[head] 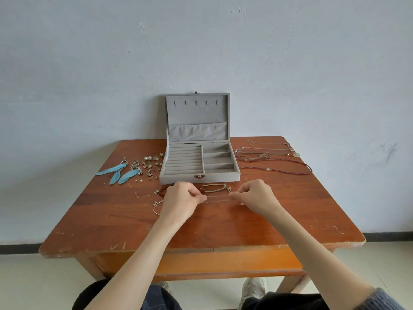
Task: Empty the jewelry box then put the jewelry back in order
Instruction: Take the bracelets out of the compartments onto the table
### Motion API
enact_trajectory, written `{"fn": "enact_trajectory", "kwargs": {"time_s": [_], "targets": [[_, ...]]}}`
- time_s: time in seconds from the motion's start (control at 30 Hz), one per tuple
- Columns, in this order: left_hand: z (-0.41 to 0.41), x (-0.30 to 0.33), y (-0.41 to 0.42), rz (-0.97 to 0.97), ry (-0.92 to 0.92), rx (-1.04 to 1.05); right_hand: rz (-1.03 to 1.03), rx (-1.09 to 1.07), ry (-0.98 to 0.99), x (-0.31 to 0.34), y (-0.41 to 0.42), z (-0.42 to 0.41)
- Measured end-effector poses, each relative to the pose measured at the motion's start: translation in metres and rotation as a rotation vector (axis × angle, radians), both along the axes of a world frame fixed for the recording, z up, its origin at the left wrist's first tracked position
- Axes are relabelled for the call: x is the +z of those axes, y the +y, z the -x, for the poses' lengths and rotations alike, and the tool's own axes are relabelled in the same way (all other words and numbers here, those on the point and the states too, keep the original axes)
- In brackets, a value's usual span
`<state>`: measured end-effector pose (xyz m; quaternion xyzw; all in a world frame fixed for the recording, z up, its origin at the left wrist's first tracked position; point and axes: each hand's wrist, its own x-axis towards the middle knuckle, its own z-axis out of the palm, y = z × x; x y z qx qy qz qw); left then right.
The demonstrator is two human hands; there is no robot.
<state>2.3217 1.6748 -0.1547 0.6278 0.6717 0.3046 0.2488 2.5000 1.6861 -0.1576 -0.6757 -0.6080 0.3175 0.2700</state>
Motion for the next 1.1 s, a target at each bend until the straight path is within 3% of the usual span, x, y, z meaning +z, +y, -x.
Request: {"fn": "enact_trajectory", "kwargs": {"time_s": [0.2, 0.6, 1.1], "targets": [[-0.002, -0.007, -0.001, -0.017, 0.060, 0.012, 0.051, 0.043, -0.176, -0.001, 0.004, 0.001], [-0.003, -0.004, 0.001, 0.049, 0.174, -0.064, 0.262, 0.194, -0.261, 0.014, 0.015, -0.006], [0.000, -0.010, -0.001, -0.084, 0.311, -0.175, 0.172, 0.204, -0.275, 0.008, 0.010, -0.007]]}}
